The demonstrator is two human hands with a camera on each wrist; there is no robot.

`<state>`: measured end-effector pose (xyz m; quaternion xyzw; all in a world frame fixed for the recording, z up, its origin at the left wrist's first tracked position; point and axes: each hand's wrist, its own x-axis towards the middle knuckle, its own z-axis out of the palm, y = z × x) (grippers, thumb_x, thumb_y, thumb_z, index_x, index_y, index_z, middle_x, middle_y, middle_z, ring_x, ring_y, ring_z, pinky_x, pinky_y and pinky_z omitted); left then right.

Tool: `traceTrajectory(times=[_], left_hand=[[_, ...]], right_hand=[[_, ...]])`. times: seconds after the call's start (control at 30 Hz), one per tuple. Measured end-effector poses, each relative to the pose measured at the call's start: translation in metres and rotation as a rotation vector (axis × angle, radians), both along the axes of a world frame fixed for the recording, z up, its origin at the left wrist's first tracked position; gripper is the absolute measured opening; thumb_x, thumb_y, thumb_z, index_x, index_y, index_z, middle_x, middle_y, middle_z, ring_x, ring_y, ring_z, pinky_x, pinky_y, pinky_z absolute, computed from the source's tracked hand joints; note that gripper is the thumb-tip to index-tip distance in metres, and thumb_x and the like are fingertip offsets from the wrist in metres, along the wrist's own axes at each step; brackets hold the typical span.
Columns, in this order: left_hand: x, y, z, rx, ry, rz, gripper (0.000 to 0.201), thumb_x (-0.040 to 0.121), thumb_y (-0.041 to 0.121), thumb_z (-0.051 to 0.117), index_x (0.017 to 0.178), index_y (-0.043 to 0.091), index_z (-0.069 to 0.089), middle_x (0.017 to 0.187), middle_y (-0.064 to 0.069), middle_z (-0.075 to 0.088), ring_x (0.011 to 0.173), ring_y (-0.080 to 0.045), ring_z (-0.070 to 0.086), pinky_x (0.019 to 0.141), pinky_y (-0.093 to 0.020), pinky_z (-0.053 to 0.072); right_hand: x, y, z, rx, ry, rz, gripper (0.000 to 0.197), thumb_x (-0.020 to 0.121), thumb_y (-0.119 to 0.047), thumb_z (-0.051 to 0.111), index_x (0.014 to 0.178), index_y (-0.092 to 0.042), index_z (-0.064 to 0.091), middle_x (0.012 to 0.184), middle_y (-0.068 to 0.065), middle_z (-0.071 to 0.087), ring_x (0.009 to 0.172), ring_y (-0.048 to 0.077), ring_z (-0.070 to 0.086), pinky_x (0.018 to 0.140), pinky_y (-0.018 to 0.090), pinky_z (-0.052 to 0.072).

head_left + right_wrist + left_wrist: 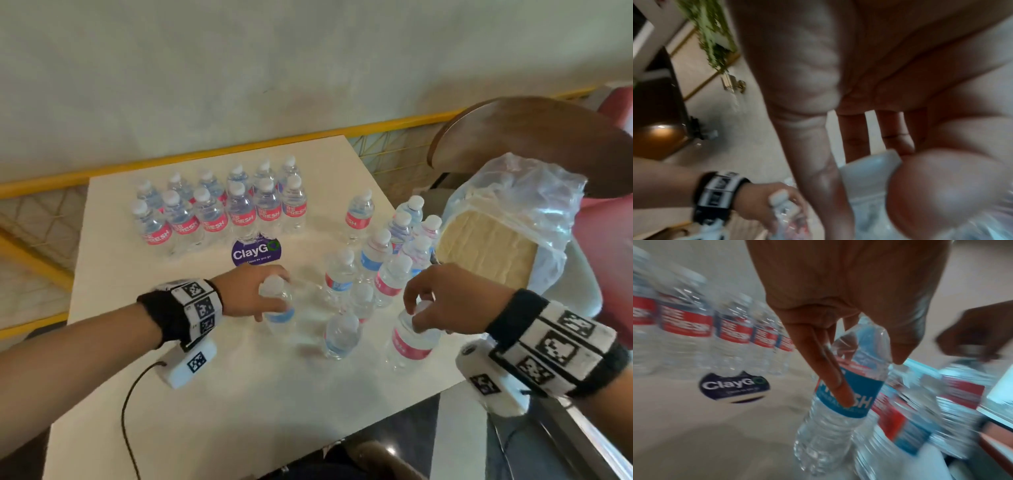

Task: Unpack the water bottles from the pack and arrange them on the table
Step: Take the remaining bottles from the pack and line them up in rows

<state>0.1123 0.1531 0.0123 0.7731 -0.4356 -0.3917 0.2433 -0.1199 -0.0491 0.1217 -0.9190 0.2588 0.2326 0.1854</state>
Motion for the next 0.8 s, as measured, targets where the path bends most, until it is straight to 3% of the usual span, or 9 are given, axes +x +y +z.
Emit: traceTrajectory(times=[0.1, 0.23, 0.33, 0.43, 0.57, 0.8], left_hand=[[0.019, -0.007, 0.002, 0.062, -0.178, 0.043, 0.04, 0.08, 0.041, 0.069, 0.115, 0.028, 0.055, 0.097, 0.005, 0.067, 0.07, -0.018, 0.072, 0.074, -0.026, 0.054], [0.042, -0.009, 0.002, 0.189, -0.424, 0.04, 0.05, 0.084, 0.053, 0.06, 0.12, 0.02, 0.055, 0.112, -0.001, 0.061, 0.105, -0.023, 0.059, 0.08, -0.026, 0.041], [0.049, -0.007, 0.003, 0.223, -0.441, 0.078, 0.051, 0.086, 0.053, 0.057, 0.121, 0.016, 0.053, 0.123, -0.006, 0.06, 0.111, -0.026, 0.057, 0.082, -0.025, 0.037], [0.052, -0.002, 0.005, 0.238, -0.443, 0.063, 0.054, 0.088, 0.049, 0.058, 0.129, 0.015, 0.049, 0.131, -0.007, 0.056, 0.118, -0.026, 0.053, 0.089, -0.026, 0.038], [0.058, 0.01, 0.01, 0.343, -0.446, -0.032, 0.056, 0.088, 0.042, 0.06, 0.135, 0.017, 0.044, 0.133, -0.005, 0.054, 0.118, -0.025, 0.052, 0.093, -0.027, 0.038], [0.073, 0.033, 0.021, 0.458, -0.41, -0.134, 0.054, 0.081, 0.011, 0.064, 0.131, 0.026, 0.049, 0.118, -0.005, 0.059, 0.096, -0.022, 0.057, 0.074, -0.024, 0.041]], right_hand=[[0.009, 0.015, 0.041, 0.029, 0.015, 0.078, 0.017, 0.075, -0.031, 0.071, 0.093, -0.029, 0.068, 0.1, 0.0, 0.065, 0.052, 0.002, 0.051, 0.048, 0.01, 0.042], [0.03, 0.034, 0.085, 0.113, -0.084, 0.121, 0.012, 0.074, -0.029, 0.073, 0.084, -0.032, 0.067, 0.091, -0.008, 0.065, 0.046, 0.004, 0.059, 0.044, 0.007, 0.044], [0.055, 0.041, 0.097, 0.118, -0.182, 0.156, 0.012, 0.074, -0.029, 0.075, 0.083, -0.032, 0.068, 0.09, -0.008, 0.065, 0.051, 0.009, 0.065, 0.046, 0.006, 0.045], [0.084, 0.045, 0.092, 0.124, -0.244, 0.185, 0.011, 0.074, -0.028, 0.076, 0.082, -0.029, 0.068, 0.09, -0.002, 0.069, 0.046, 0.004, 0.063, 0.05, 0.013, 0.048], [0.126, 0.05, 0.074, 0.092, -0.293, 0.205, 0.013, 0.075, -0.024, 0.075, 0.087, -0.023, 0.07, 0.092, 0.003, 0.071, 0.042, 0.0, 0.06, 0.053, 0.014, 0.046], [0.193, 0.067, 0.021, -0.003, -0.189, 0.292, 0.023, 0.08, -0.015, 0.068, 0.103, -0.008, 0.069, 0.111, 0.006, 0.068, 0.052, 0.006, 0.053, 0.062, 0.018, 0.048]])
